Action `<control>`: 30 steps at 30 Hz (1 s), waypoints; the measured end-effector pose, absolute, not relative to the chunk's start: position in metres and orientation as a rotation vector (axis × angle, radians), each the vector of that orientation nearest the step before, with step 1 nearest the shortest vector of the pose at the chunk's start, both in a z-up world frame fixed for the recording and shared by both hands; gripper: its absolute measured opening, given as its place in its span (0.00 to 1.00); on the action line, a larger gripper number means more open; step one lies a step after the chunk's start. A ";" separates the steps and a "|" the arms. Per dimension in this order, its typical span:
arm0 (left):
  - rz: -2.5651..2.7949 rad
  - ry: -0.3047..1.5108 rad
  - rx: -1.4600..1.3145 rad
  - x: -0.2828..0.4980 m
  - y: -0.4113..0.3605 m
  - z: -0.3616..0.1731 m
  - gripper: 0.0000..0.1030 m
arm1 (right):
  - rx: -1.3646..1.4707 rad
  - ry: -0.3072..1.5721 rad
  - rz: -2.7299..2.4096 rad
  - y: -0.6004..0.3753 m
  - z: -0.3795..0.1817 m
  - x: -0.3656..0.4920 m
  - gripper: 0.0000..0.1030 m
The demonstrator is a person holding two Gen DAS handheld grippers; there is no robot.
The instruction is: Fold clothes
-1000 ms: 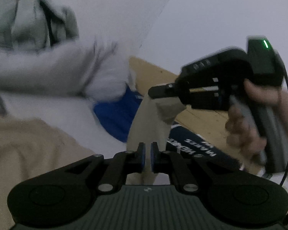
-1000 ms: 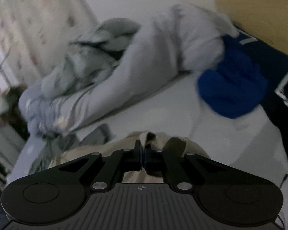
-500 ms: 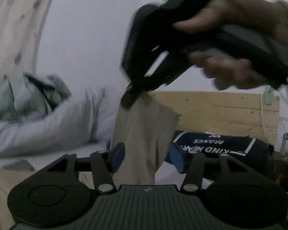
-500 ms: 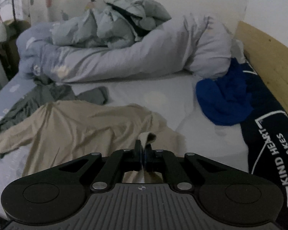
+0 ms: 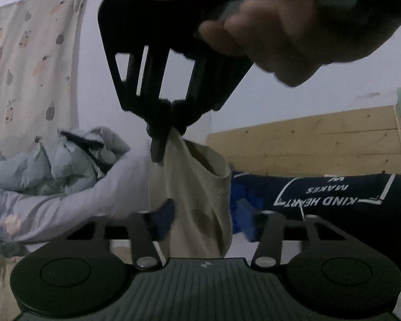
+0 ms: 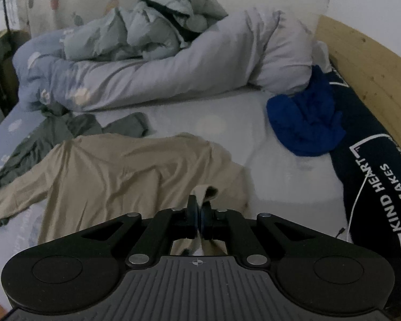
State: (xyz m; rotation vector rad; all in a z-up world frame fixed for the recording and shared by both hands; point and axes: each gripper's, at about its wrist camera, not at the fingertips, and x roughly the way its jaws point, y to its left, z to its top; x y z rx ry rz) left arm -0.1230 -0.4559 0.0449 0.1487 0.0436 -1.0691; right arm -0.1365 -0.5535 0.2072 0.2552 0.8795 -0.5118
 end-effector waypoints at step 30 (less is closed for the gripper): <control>-0.829 0.435 -0.197 0.110 -0.298 0.010 0.07 | 0.440 0.843 -0.202 -0.501 0.104 0.079 0.03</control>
